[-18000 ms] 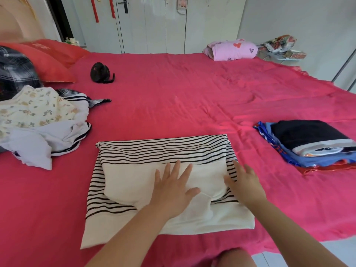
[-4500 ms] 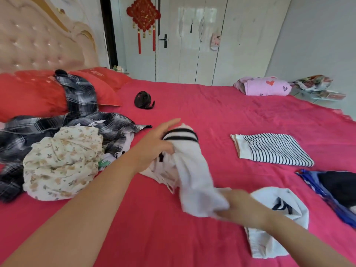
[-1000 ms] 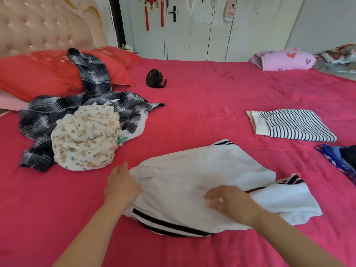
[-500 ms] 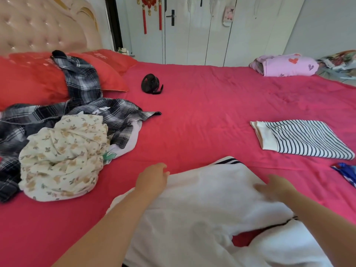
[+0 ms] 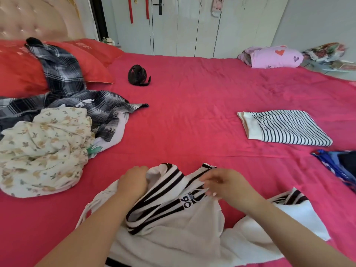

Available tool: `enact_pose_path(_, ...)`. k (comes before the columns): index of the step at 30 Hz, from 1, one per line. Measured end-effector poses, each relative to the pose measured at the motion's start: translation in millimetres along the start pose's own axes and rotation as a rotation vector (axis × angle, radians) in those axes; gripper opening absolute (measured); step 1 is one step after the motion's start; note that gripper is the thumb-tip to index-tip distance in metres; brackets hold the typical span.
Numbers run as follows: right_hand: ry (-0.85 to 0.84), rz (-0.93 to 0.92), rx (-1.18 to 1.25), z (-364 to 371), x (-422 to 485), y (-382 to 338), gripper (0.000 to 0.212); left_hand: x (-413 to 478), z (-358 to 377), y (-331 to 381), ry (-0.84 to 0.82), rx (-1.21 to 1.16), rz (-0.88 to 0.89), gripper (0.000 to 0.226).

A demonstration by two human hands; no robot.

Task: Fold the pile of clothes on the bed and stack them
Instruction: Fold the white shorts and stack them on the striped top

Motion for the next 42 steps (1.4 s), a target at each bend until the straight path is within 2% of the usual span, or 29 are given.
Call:
enact_pose_path(2, 0.093, 0.053, -0.333, -9.1, 11.8, 25.2, 0.034, -3.6, 1.8, -0.5, 0.006, -0.02, 0.018, 0.024)
enact_pose_path(4, 0.044, 0.057, -0.428, -0.2, 22.1, 45.5, 0.059, -5.7, 2.6, -0.9, 0.017, -0.027, 0.023, 0.023)
enact_pose_path(6, 0.01, 0.044, -0.481, 9.6, 33.3, 54.9, 0.067, -6.5, 1.8, 1.4, 0.038, -0.028, 0.037, 0.021)
enact_pose_path(9, -0.052, 0.006, -0.692, 19.4, 49.7, 59.5, 0.043, -7.5, -2.6, 6.0, 0.068, -0.1, 0.049, 0.022)
enact_pose_path(11, -0.077, -0.063, -0.708, 16.2, 56.8, 55.0, 0.027, -6.4, -10.6, 6.9, 0.112, -0.2, 0.053, 0.026)
enact_pose_path(15, 0.128, -0.035, -0.571, -62.8, 59.1, 47.0, 0.008, 1.9, -47.7, 6.5, 0.295, -0.301, 0.055, 0.018)
enact_pose_path(19, 0.26, 0.123, -0.697, -159.2, 52.2, 60.5, 0.029, 17.0, -93.0, 5.7, 0.514, -0.356, 0.009, 0.015)
enact_pose_path(21, 0.324, 0.192, -0.773, -189.9, 48.7, 71.8, 0.035, 25.8, -106.1, 10.7, 0.568, -0.356, -0.006, 0.016)
enact_pose_path(24, 0.31, 0.348, -0.808, -202.3, 46.3, 99.1, 0.025, 38.5, -101.8, 19.7, 0.489, -0.276, -0.066, 0.02)
enact_pose_path(27, 0.256, 0.405, -0.82, -174.3, 42.6, 122.0, 0.047, 34.2, -76.7, 36.0, 0.349, -0.126, -0.063, 0.047)
enact_pose_path(30, 0.246, 0.268, -0.777, -130.1, 39.6, 128.7, 0.048, 10.0, -48.7, 81.4, 0.342, -0.036, 0.211, 0.047)
enact_pose_path(33, 0.243, 0.234, -0.758, -107.6, 33.2, 138.5, 0.043, -12.1, -11.5, 136.6, 0.175, -0.096, 0.459, 0.04)
enact_pose_path(35, 0.248, 0.253, -0.759, -109.2, 29.9, 146.7, 0.044, -19.2, 10.0, 171.8, 0.061, -0.118, 0.532, 0.039)
enact_pose_path(39, 0.296, 0.357, -0.786, -143.6, 19.0, 170.6, 0.049, -14.0, 45.2, 215.6, -0.089, -0.051, 0.493, 0.045)
enact_pose_path(42, 0.301, 0.408, -0.715, -170.4, 13.5, 194.9, 0.043, 7.9, 45.8, 220.1, -0.037, -0.127, 0.382, 0.059)
Point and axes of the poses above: each hand's wrist, its own x-axis towards the middle knuckle, its own z-axis out of the palm, y = z × x, the point moved 8 cm from there along x, towards the middle knuckle, and after that the axes turned 3 degrees about -z, right-handed, at the moved point
